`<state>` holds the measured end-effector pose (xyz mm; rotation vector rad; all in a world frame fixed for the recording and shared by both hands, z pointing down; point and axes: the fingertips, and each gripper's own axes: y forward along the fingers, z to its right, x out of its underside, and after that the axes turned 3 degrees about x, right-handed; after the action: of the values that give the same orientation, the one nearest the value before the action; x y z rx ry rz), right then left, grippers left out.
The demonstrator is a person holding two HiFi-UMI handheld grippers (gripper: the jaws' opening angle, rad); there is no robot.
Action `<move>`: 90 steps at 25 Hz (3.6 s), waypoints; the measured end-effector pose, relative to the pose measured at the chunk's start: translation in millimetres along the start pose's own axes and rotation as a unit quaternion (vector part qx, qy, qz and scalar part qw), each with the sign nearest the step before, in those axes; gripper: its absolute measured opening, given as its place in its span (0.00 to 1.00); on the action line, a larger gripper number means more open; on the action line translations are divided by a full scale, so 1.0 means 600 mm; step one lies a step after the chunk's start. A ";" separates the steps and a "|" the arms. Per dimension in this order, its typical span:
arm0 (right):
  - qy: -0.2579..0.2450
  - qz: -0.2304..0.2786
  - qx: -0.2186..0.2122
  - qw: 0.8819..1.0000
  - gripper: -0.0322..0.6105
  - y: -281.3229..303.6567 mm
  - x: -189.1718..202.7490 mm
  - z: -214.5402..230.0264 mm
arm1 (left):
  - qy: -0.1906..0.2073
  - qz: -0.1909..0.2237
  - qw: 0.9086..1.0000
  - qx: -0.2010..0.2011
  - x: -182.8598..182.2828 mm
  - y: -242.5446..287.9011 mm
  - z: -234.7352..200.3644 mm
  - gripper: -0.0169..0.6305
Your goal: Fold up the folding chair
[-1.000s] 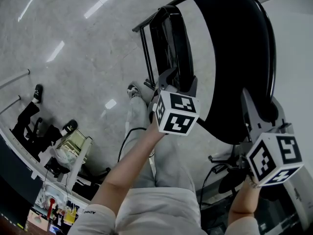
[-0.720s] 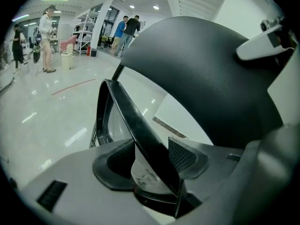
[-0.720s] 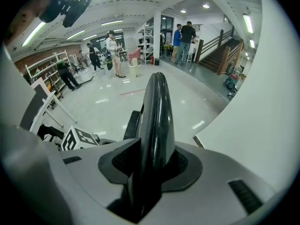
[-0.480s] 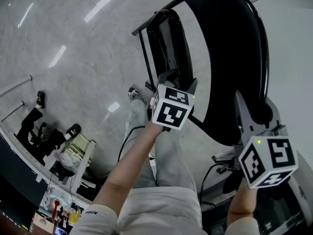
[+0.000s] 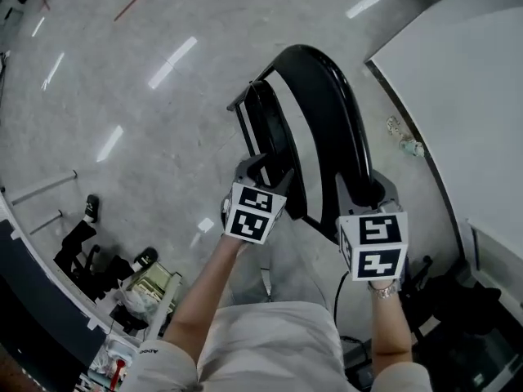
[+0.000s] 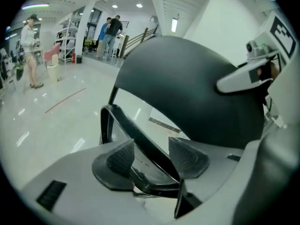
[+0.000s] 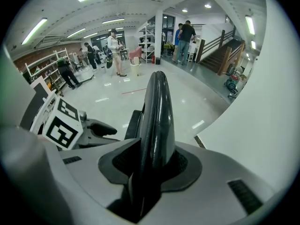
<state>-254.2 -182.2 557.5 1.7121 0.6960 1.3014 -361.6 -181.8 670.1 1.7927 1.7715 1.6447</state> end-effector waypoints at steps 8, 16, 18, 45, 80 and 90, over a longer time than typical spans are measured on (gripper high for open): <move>-0.004 -0.009 0.004 1.000 0.25 -0.009 0.008 -0.004 | 0.121 0.023 0.992 0.032 -0.162 -0.110 0.011 0.39; -0.005 -0.002 0.012 1.000 0.25 -0.026 -0.001 -0.034 | 0.237 0.035 0.966 0.094 -0.244 -0.161 0.088 0.39; -0.007 -0.001 0.010 1.000 0.25 -0.029 -0.005 -0.041 | 0.268 0.031 0.956 0.113 -0.258 -0.165 0.112 0.39; 0.077 -0.063 -0.117 0.988 0.18 -0.037 -0.019 -0.129 | 0.755 -0.378 0.399 0.357 -0.193 -0.121 0.096 0.32; 0.206 0.033 -0.101 0.973 0.14 -0.172 0.268 -0.008 | 0.808 -0.443 0.266 0.283 -0.049 -0.057 0.374 0.13; 0.261 0.053 -0.090 0.960 0.14 -0.241 0.439 0.025 | 0.829 -0.449 0.185 0.275 0.052 -0.032 0.538 0.12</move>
<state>-151.2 100.5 555.3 1.2771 0.7582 1.8631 -148.2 29.4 545.9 1.4914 -1.4735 -1.0216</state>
